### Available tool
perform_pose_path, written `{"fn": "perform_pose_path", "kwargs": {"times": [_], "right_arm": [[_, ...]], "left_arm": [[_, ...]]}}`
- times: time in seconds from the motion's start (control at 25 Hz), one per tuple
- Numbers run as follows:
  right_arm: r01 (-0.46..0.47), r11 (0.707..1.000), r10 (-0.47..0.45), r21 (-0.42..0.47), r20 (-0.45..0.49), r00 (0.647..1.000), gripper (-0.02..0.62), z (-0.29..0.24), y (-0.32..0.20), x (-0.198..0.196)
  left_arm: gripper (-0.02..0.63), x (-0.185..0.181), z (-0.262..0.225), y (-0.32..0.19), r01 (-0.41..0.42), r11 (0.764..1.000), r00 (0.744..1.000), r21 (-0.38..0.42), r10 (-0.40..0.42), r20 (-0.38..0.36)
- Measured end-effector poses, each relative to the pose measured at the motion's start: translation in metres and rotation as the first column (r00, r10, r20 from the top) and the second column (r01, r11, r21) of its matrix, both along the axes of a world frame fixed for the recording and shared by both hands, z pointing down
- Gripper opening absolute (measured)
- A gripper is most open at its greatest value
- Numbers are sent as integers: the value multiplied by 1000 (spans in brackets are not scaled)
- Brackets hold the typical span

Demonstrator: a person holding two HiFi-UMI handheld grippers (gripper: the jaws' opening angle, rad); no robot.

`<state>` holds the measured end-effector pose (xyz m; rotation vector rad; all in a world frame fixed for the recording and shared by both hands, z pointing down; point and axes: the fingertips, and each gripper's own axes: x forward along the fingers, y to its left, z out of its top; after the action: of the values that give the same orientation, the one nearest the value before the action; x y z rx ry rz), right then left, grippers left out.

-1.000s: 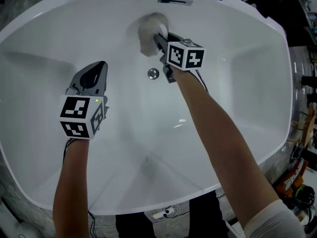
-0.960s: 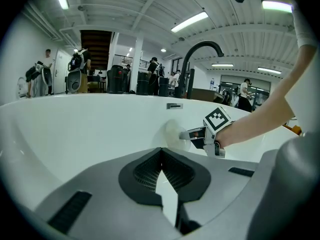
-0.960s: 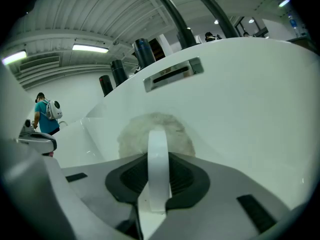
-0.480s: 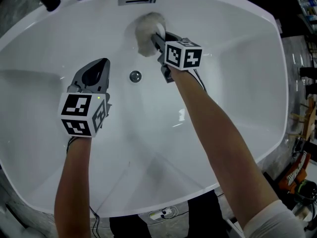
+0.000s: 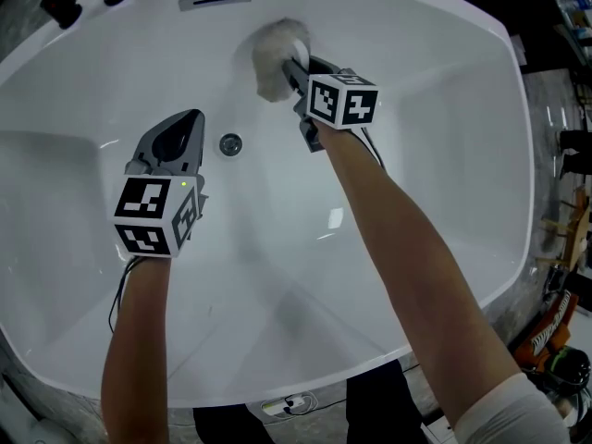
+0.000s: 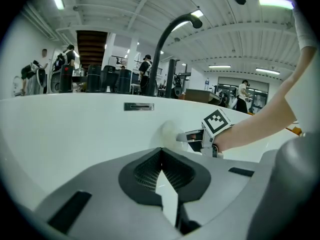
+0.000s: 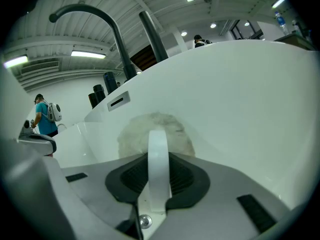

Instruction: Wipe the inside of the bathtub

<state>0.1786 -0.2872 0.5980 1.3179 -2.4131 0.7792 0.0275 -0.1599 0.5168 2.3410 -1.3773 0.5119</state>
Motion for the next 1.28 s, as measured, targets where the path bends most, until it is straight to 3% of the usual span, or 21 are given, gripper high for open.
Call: {"fn": "perform_pose_path", "kwargs": {"times": [0.64,0.96,1.28], "right_arm": [[186,973,-171,136,-114,979,91,-2,4,29],[139,980,-126,141,-96,987,91,2,-3,79],[82,986,-66,147,-106,992,91,-1,-24,159]], "left_arm": [[6,61,11,0,20,1000,1000,15,-20,-15],[6,110,16,-12,-9,1000,1000,14,9,-28],[6,169,5,-41,-42,999,998,35,43,-48]]}}
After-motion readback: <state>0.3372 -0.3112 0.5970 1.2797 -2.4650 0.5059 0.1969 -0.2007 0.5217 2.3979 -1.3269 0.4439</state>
